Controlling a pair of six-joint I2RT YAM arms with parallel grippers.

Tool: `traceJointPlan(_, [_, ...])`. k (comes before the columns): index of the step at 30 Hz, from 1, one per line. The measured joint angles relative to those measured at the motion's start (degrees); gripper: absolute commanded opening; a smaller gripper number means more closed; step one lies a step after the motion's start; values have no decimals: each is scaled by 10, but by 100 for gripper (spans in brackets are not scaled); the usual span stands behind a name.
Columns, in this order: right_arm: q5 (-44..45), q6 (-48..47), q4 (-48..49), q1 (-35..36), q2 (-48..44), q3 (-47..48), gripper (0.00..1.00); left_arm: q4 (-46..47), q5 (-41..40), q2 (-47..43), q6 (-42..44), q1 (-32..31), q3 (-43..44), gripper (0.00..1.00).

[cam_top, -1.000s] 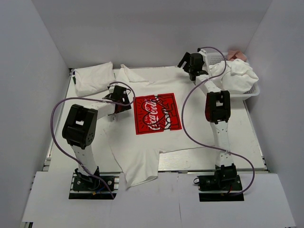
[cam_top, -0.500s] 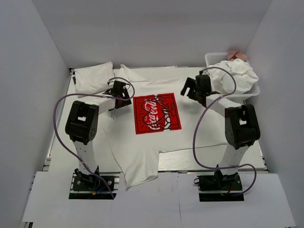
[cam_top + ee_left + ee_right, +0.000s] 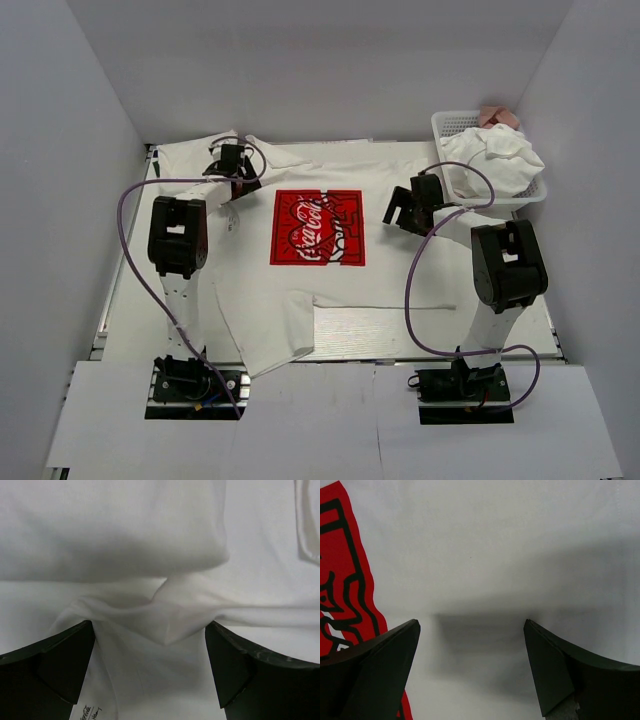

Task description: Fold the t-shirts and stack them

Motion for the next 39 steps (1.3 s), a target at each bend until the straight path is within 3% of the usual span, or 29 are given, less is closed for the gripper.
traceJointPlan(5, [-17,-1,9,2,-7,-11,90,2,21,29,10,21,46,100])
traceJointPlan(14, [-36,-12,19,4,-7,-16,90,8,101,23,45,47,42,100])
traceJointPlan(21, [-38,0,33,3,-12,-27,90,16,140,-70,64,50,-80,100])
traceJointPlan(27, [-22,6,38,1,-28,-48,90,-3,118,-154,62,54,-93,100])
traceJointPlan(33, [-23,15,42,-14,-42,-66,90,-30,79,-164,49,87,-31,100])
traceJointPlan(39, [-31,10,39,-25,-44,-66,90,-59,70,-47,34,148,97,100])
